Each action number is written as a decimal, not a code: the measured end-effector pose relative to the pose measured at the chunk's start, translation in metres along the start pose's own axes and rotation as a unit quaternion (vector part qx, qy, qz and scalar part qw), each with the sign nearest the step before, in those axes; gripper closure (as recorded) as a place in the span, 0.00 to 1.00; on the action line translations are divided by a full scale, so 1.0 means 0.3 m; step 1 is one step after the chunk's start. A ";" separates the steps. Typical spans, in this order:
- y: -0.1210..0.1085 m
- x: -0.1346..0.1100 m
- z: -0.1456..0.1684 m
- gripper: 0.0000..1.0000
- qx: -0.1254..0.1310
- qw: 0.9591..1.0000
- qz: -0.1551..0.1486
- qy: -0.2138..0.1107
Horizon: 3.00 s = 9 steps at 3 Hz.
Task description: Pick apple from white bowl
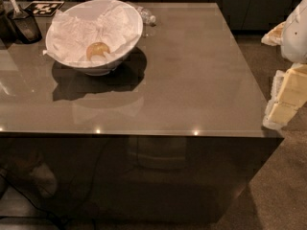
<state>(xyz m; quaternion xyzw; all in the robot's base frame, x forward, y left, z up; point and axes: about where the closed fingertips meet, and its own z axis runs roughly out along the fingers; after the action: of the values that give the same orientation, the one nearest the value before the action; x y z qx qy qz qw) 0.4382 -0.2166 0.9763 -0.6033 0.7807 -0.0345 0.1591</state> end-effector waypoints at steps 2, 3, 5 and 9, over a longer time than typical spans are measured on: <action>-0.038 -0.059 -0.014 0.00 0.000 1.000 -0.020 0.012; -0.090 -0.131 -0.032 0.00 0.005 0.999 -0.042 0.026; -0.128 -0.198 -0.061 0.00 0.020 0.997 -0.070 0.013; -0.405 -0.702 -0.166 0.00 0.090 0.983 -0.151 -0.059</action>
Offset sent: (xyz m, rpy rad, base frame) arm 0.0294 0.0298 0.0213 -0.0869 0.0280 0.0793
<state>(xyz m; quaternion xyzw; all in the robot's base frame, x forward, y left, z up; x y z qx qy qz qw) 0.5836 -0.0557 1.0967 -0.6987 0.6633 -0.0924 0.2518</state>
